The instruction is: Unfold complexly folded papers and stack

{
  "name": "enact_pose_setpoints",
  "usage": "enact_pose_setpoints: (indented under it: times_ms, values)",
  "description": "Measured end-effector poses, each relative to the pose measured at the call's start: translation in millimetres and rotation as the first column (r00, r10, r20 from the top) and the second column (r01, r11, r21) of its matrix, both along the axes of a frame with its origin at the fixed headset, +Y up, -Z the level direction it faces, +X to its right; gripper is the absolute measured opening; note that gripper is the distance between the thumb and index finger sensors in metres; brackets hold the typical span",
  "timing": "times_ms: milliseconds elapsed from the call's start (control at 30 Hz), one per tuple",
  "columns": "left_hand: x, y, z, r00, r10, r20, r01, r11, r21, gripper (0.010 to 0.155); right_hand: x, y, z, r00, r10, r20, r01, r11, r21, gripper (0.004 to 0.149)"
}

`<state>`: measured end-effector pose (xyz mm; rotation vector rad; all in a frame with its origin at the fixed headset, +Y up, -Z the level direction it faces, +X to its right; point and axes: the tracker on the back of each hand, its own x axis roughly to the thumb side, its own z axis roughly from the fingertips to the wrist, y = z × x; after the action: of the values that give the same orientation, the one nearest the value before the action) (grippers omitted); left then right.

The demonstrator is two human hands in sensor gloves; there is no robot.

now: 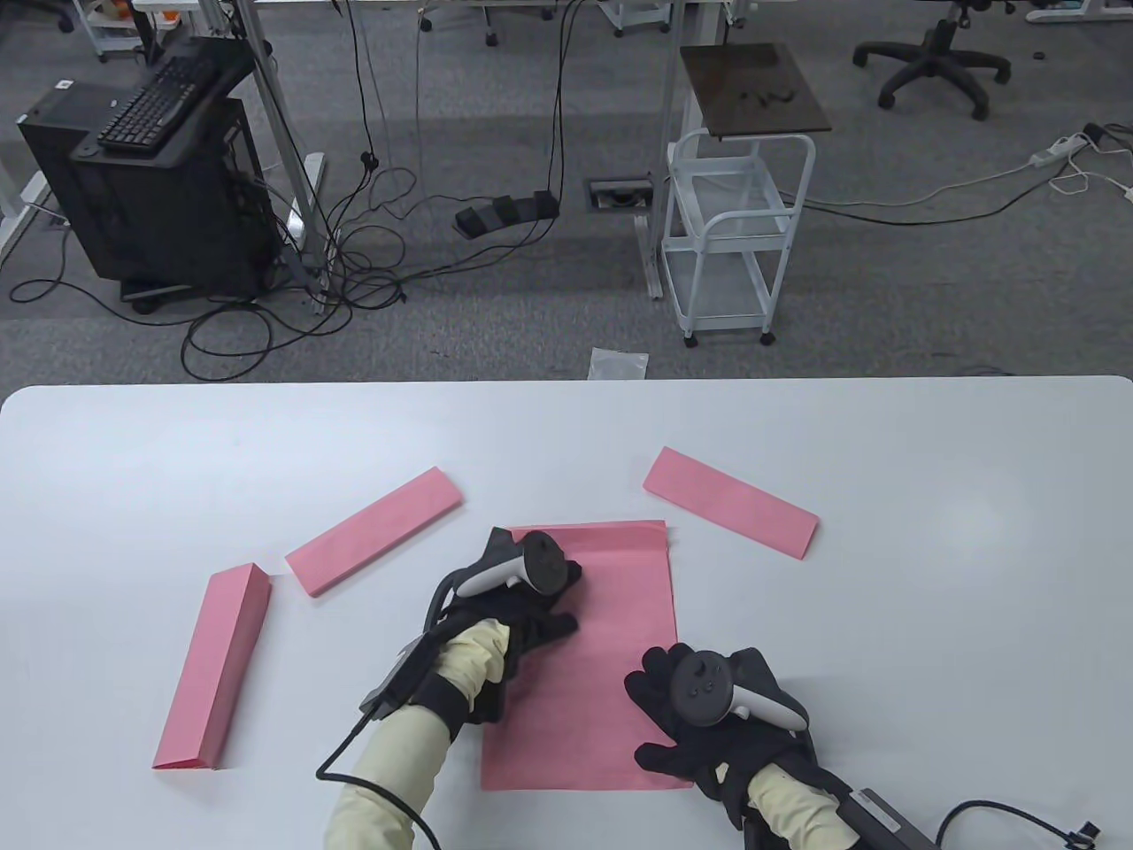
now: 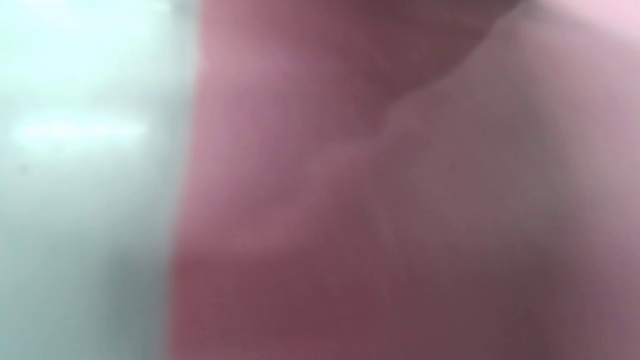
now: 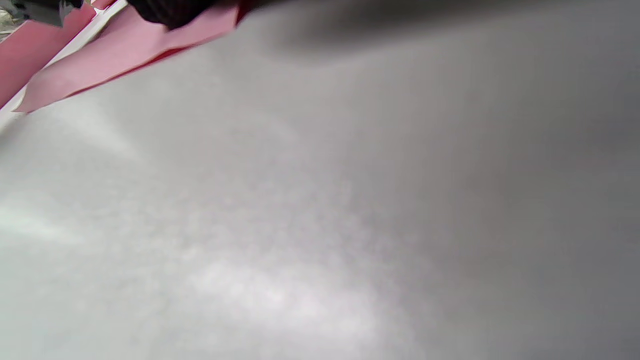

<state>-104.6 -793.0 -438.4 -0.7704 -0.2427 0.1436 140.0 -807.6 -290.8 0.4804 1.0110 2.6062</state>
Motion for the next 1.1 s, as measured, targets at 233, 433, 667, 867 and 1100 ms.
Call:
enact_pose_setpoints:
  times_ms: [233,433,667,867,1100]
  values:
    - [-11,0,-16,0.998,-0.005,-0.063,0.005,1.000,0.001,0.067,0,0,0,1.000,-0.001,-0.001,0.001,1.000,-0.005,0.072]
    - [-15,-2,-14,0.990,0.106,-0.091,-0.102,0.993,0.051,0.066,0,3,-1,1.000,-0.016,0.010,0.015,1.000,0.023,0.071]
    - [-17,16,-6,0.947,0.304,-0.108,-0.292,0.950,0.114,0.068,2,29,-9,0.989,-0.142,0.042,0.140,0.989,0.040,0.065]
    - [-24,40,20,0.900,0.433,-0.047,-0.418,0.890,0.182,0.068,14,60,-30,0.982,-0.160,0.102,0.152,0.985,0.081,0.066]
    - [-36,66,80,0.931,0.362,0.043,-0.360,0.893,0.271,0.069,39,78,-83,0.928,-0.169,0.331,0.119,0.979,0.166,0.069]
